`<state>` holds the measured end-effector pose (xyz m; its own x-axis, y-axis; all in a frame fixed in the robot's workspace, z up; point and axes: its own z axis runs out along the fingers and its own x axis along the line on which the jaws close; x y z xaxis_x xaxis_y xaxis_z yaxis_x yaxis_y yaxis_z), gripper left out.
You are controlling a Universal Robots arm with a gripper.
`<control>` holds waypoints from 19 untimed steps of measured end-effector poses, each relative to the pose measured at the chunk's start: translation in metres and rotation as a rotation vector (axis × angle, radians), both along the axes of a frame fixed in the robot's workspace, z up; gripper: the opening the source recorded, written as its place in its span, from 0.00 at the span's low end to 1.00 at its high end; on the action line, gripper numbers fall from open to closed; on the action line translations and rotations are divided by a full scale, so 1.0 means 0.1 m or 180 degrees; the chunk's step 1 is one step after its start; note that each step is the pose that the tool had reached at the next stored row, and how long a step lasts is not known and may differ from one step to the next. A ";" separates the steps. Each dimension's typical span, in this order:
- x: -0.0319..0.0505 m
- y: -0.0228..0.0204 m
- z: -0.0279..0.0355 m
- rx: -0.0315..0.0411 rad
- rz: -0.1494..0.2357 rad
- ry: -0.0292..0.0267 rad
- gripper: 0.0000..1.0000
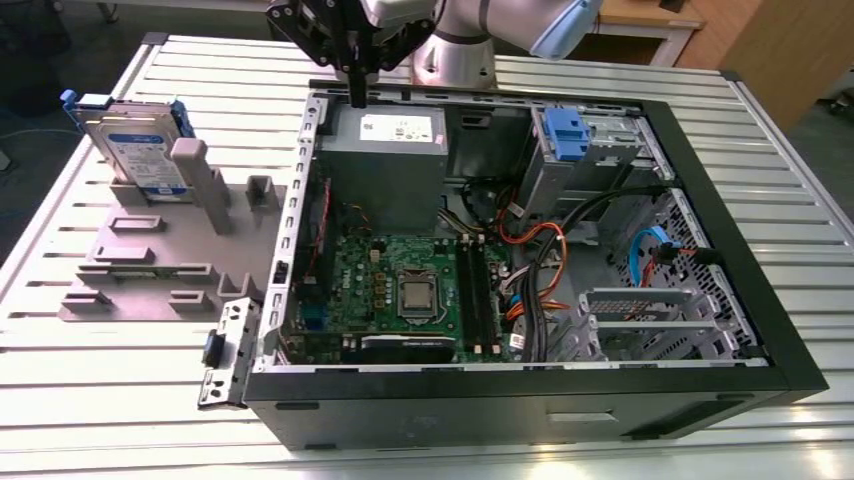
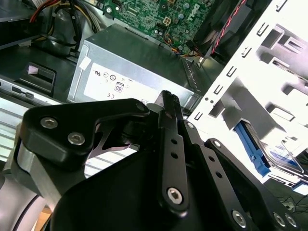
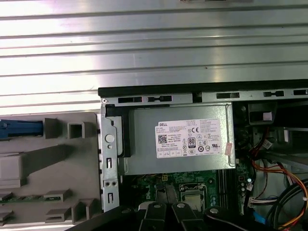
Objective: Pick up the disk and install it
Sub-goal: 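Reach for the disk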
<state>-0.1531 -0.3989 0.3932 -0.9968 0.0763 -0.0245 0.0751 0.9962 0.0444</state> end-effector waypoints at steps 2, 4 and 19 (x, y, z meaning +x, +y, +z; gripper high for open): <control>-0.009 0.000 0.000 0.0000 0.0000 0.0000 0.11; -0.020 0.000 0.000 0.0000 0.0000 0.0000 0.11; -0.090 0.023 0.000 0.0000 0.0000 0.0000 0.11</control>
